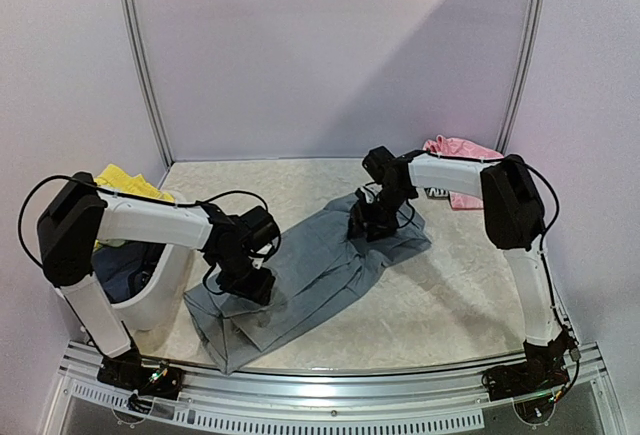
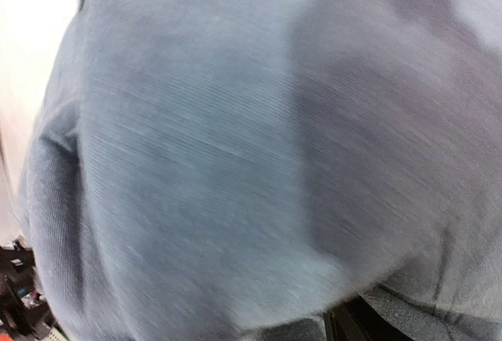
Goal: Fold and stack the mixed laundry pile
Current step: Rotate the rectangle-folded shirt at the center of the board.
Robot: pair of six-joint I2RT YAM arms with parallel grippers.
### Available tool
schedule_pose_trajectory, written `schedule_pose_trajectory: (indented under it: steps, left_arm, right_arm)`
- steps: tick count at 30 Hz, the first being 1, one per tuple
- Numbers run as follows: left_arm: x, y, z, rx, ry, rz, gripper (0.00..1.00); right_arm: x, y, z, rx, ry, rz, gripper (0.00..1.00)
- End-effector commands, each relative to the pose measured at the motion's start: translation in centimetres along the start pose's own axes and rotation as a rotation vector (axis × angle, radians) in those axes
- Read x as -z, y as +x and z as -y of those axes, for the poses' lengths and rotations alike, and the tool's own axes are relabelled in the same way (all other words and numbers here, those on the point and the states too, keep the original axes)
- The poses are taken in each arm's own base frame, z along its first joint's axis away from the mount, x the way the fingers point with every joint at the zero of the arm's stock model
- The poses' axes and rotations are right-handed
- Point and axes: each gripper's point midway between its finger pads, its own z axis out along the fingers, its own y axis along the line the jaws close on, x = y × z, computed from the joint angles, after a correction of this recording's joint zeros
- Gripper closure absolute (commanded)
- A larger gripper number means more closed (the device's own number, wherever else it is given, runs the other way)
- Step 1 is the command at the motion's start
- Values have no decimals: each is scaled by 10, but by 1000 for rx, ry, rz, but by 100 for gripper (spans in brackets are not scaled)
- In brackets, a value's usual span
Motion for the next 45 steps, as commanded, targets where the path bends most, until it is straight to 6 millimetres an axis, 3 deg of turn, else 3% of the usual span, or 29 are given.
schedule_pose_trajectory:
  steps: [1,5,8,11,16,19,21,24,28,29,31,32,33,38,40,45]
  left_arm:
    - [-4,17,15,110,93,-101,39]
    - [-7,-3,51,142,207,-111,39]
    - [-15,-17,80,149,280,-152,40]
    - [-19,-33,105,128,325,-188,41]
    - [-21,-68,153,151,475,-216,41]
    - [-25,-81,173,146,521,-238,41]
    - [-27,-88,183,152,544,-243,41]
    - [-29,-99,194,189,585,-231,42]
    - [-24,-111,212,236,670,-190,42]
    - [-19,-114,219,235,695,-177,42]
    - [-2,-118,229,205,718,-133,42]
    - [8,-121,230,189,711,-101,41]
    - [19,-123,227,173,699,-72,41]
    - [65,-122,199,127,596,67,32]
    - [78,-118,186,121,555,111,30]
    - [97,-94,140,166,415,184,28]
  right_arm:
    - [-28,-26,23,4,-27,-63,41]
    - [-31,-75,33,-11,-118,11,41]
    - [-20,-119,51,-69,-164,145,41]
    - [8,-161,51,-110,-242,287,41]
    - [76,-210,27,-111,-336,502,38]
    - [117,-222,22,-79,-304,599,35]
    - [135,-220,29,-83,-247,618,34]
    - [153,-207,39,-97,-183,599,34]
    - [170,-174,41,-91,-139,548,34]
    - [166,-163,45,-100,-124,523,34]
    - [184,-141,42,-106,-115,513,34]
    - [182,-129,46,-119,-101,489,33]
    - [194,-116,44,-118,-97,488,33]
    - [199,-47,53,-168,-67,403,20]
    - [205,-17,53,-196,-90,385,18]
    - [197,50,56,-338,-167,320,14]
